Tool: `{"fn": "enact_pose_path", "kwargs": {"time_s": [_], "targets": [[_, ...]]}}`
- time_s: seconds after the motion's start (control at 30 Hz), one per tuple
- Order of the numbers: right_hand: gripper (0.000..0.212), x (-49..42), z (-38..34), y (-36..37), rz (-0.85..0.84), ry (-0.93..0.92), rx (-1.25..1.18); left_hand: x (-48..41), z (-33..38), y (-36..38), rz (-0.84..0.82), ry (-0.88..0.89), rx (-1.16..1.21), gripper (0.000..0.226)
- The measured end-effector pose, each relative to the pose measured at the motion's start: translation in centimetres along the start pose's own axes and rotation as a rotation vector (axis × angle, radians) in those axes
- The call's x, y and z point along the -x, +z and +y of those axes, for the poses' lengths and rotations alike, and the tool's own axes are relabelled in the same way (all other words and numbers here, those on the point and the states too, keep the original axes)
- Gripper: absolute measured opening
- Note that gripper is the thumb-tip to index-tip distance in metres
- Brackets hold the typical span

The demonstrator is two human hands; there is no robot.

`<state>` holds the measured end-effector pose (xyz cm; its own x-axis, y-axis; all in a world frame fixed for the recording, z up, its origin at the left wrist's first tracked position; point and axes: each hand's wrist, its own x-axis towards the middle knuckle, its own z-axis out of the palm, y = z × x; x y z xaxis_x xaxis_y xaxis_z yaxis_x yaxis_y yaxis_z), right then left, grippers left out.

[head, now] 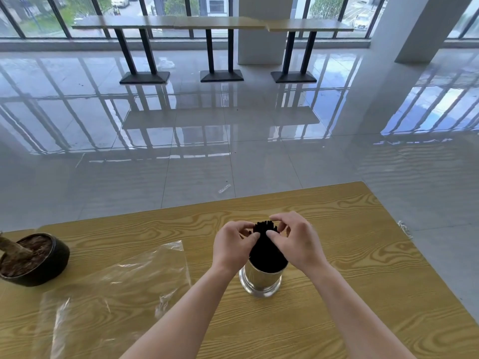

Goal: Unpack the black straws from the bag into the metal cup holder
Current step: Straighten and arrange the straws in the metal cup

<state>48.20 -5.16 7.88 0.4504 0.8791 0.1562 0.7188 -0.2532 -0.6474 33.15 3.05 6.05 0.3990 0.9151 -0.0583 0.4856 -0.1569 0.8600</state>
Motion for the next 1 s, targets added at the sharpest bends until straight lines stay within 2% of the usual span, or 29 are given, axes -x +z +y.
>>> {"fn": "enact_pose_path", "kwargs": {"time_s": [0.3,0.7,0.87,1.0], "targets": [[0.023,-0.5,-0.8,-0.4,0.017,-0.016,0.057,-1.0,0.7,0.0,-0.015,0.029,-0.006,0.005],[0.021,-0.7,-0.9,-0.3,0.001,-0.029,0.047,-1.2,0.9,-0.1,0.012,0.076,-0.033,0.006],[0.021,-0.7,-0.4,-0.5,0.006,-0.016,0.055,-1.7,1.8,0.0,-0.035,0.121,-0.149,0.018],[0.021,-0.7,-0.1,-0.6,0.012,-0.009,0.061,-1.6,1.8,0.1,-0.035,0.16,-0.215,0.008]]}}
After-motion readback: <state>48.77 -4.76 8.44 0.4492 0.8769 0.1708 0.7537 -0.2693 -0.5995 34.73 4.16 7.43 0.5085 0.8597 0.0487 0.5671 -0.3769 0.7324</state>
